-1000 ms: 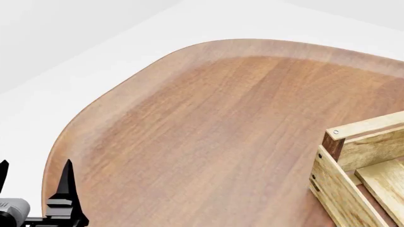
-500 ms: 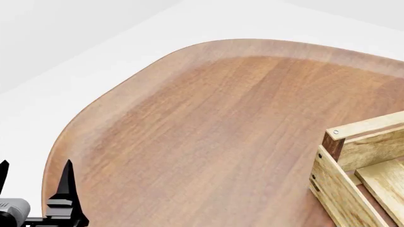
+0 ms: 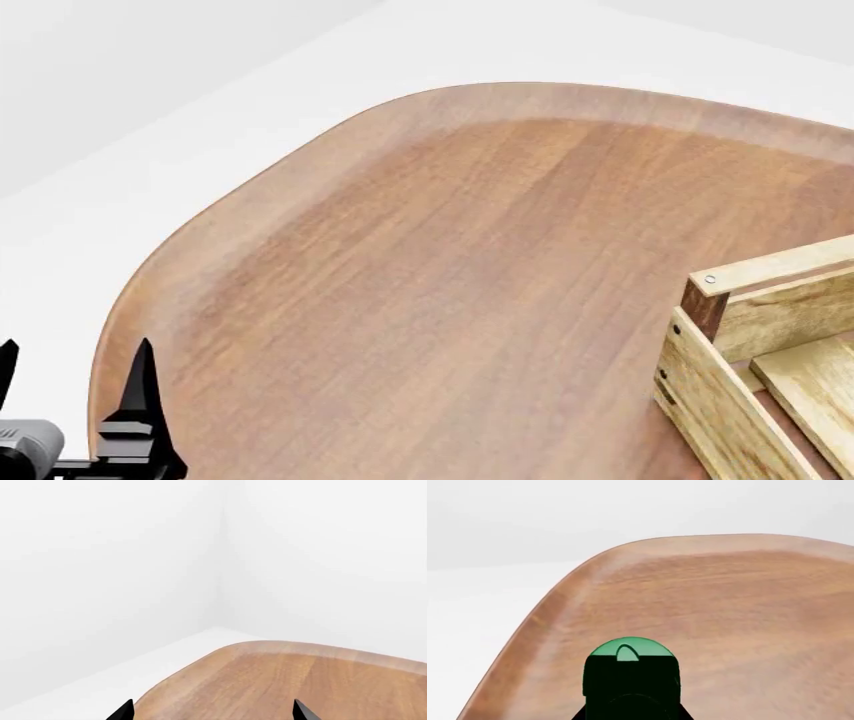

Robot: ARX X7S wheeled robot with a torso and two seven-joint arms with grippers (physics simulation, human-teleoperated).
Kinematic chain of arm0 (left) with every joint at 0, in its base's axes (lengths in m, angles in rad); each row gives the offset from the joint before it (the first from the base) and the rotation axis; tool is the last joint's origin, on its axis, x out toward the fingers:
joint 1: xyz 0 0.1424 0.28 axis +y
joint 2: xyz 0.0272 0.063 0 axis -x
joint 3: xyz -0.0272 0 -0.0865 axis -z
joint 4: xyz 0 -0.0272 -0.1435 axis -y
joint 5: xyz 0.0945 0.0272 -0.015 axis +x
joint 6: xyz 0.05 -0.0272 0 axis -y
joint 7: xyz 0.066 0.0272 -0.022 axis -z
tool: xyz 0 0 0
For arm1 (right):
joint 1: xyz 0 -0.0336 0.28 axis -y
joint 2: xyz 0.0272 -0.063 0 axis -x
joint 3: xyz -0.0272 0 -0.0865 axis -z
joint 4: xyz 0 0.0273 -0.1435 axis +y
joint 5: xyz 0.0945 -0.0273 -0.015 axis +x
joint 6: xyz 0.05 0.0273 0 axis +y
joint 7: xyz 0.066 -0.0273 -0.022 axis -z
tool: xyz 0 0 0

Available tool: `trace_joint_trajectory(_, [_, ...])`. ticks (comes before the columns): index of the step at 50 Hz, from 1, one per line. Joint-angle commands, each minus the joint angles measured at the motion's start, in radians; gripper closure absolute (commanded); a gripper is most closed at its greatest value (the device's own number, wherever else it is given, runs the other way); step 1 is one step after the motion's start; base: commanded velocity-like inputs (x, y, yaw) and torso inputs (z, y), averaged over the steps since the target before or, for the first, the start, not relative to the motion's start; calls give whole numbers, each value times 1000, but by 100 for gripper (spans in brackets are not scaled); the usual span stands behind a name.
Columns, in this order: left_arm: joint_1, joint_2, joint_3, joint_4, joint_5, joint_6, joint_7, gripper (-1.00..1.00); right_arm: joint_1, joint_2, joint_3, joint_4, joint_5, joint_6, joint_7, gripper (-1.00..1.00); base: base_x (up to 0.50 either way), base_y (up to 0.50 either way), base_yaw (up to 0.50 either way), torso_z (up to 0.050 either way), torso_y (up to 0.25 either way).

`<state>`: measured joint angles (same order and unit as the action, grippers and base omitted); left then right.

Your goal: Pick up the salad dressing and put it in the tray.

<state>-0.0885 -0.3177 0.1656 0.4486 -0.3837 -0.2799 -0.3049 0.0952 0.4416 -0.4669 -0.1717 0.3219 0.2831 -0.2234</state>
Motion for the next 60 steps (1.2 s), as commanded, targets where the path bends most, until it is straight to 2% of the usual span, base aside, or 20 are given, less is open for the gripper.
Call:
trace_joint_trajectory(1, [0, -3, 4, -3, -1, 4, -2, -100, 6, -12, 2, 32, -5, -11, 6, 100, 0, 0, 0, 0, 0])
trace_joint_trajectory(15, [-3, -7, 8, -2, -2, 5, -7, -100, -40, 32, 35, -150, 21, 15, 52, 100, 0, 0, 0, 0, 0])
trace_joint_trajectory(31, [0, -10, 10, -3, -8, 11, -10, -100, -52, 83, 134, -375, 85, 50, 126, 100, 0, 0, 0, 0, 1])
trace_joint_trajectory(60, [0, -18, 14, -10, -15, 21, -15, -100, 15, 91, 351, -465, 162, 111, 306, 100, 0, 0, 0, 0, 0])
